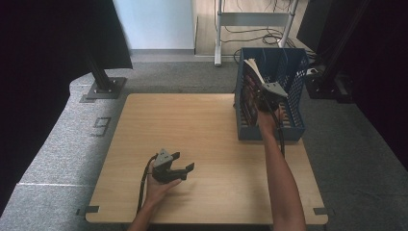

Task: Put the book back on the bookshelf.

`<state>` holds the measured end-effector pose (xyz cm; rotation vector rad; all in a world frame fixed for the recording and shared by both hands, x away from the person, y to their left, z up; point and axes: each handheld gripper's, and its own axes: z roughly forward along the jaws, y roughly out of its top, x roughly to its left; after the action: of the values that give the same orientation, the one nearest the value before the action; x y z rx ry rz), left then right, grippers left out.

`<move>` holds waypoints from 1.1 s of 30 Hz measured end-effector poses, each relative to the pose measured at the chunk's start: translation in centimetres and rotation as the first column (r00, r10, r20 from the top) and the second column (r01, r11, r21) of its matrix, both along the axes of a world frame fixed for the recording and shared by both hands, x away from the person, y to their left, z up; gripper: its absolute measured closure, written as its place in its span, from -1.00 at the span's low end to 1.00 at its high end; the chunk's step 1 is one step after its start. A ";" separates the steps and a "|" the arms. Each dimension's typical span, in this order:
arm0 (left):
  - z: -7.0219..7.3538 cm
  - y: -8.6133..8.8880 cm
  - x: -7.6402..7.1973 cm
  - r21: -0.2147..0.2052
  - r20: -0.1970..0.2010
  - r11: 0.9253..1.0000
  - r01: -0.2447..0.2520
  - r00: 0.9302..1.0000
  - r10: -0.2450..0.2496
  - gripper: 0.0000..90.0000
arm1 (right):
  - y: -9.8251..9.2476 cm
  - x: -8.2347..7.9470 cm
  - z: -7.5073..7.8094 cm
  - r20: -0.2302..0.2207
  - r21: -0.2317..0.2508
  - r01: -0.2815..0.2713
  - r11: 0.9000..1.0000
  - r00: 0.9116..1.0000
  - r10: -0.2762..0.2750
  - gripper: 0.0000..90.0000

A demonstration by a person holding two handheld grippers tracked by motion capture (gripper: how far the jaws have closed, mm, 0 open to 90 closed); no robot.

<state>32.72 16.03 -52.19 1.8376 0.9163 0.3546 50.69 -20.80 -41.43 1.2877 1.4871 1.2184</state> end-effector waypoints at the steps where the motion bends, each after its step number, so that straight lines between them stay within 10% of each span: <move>1: 0.0 0.0 0.0 0.000 0.000 1.000 0.000 1.000 0.000 -0.56 | 0.0 0.0 0.0 0.001 -0.002 0.002 1.000 1.000 -0.002 0.81; 24: -0.2 1.1 0.6 -0.014 -0.004 1.000 -0.027 1.000 0.027 -0.55 | 1.0 3.1 0.0 0.075 0.002 0.137 0.991 0.988 -0.137 0.82; 33: -0.1 1.0 0.5 -0.010 -0.001 1.000 -0.020 1.000 0.020 -0.55 | 3.1 2.7 -0.9 0.082 -0.033 0.037 0.999 0.996 -0.034 0.78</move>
<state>33.23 16.99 -52.30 1.8209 0.9364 0.3614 53.40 -17.75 -42.32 1.2227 1.4156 1.2026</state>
